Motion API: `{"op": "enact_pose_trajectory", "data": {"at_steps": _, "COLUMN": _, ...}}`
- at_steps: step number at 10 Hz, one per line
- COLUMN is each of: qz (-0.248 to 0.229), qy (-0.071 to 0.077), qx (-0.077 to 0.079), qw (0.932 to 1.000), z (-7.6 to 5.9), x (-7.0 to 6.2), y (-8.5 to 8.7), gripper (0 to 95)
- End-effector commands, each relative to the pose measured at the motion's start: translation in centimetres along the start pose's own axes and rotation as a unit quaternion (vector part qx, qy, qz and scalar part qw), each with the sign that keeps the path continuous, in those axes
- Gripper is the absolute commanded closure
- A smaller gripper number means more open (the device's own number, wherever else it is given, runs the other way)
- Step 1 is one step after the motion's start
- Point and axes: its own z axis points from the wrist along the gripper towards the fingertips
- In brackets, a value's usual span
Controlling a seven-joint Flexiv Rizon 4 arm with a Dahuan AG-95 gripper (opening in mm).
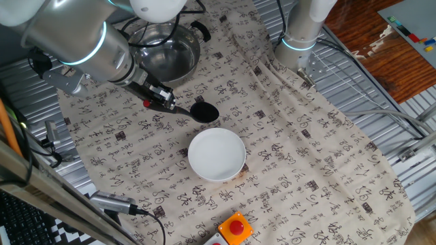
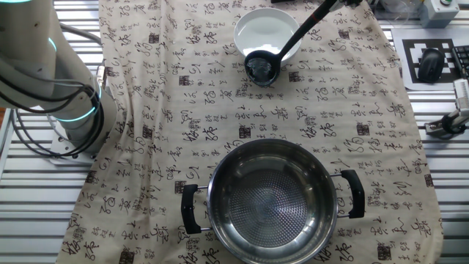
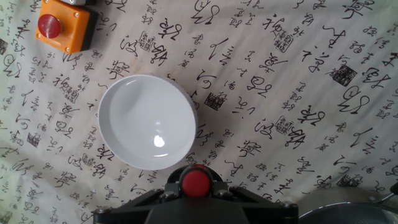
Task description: Scoop water with a large spoon from one bowl to another
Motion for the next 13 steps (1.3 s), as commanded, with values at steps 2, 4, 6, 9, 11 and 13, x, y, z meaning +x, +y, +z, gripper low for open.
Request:
{"op": "enact_pose_trajectory", "data": {"at_steps": 2, "qz": 0.005, "qy": 0.001, "qx": -0.002, "qw": 1.0, "z": -0.01, "x": -0.03, "y": 0.02, "gripper": 95.0}}
{"op": "enact_pose_trajectory", "data": {"at_steps": 4, "qz": 0.012, "qy": 0.001, "qx": -0.003, "qw": 0.9999, "z": -0.01, "x": -0.03, "y": 0.02, "gripper": 95.0}}
{"op": "enact_pose_trajectory", "data": {"at_steps": 6, "qz": 0.018, "qy": 0.0, "qx": -0.004, "qw": 0.9998, "z": -0.01, "x": -0.03, "y": 0.02, "gripper": 95.0}}
{"op": "enact_pose_trajectory", "data": {"at_steps": 9, "qz": 0.028, "qy": -0.001, "qx": -0.004, "qw": 0.9996, "z": -0.01, "x": -0.03, "y": 0.02, "gripper": 95.0}}
{"op": "enact_pose_trajectory", "data": {"at_steps": 11, "qz": 0.032, "qy": -0.003, "qx": -0.003, "qw": 0.9995, "z": -0.01, "x": -0.03, "y": 0.02, "gripper": 95.0}}
{"op": "enact_pose_trajectory", "data": {"at_steps": 13, "qz": 0.038, "qy": -0.005, "qx": -0.003, "qw": 0.9993, "z": -0.01, "x": -0.03, "y": 0.02, "gripper": 95.0}}
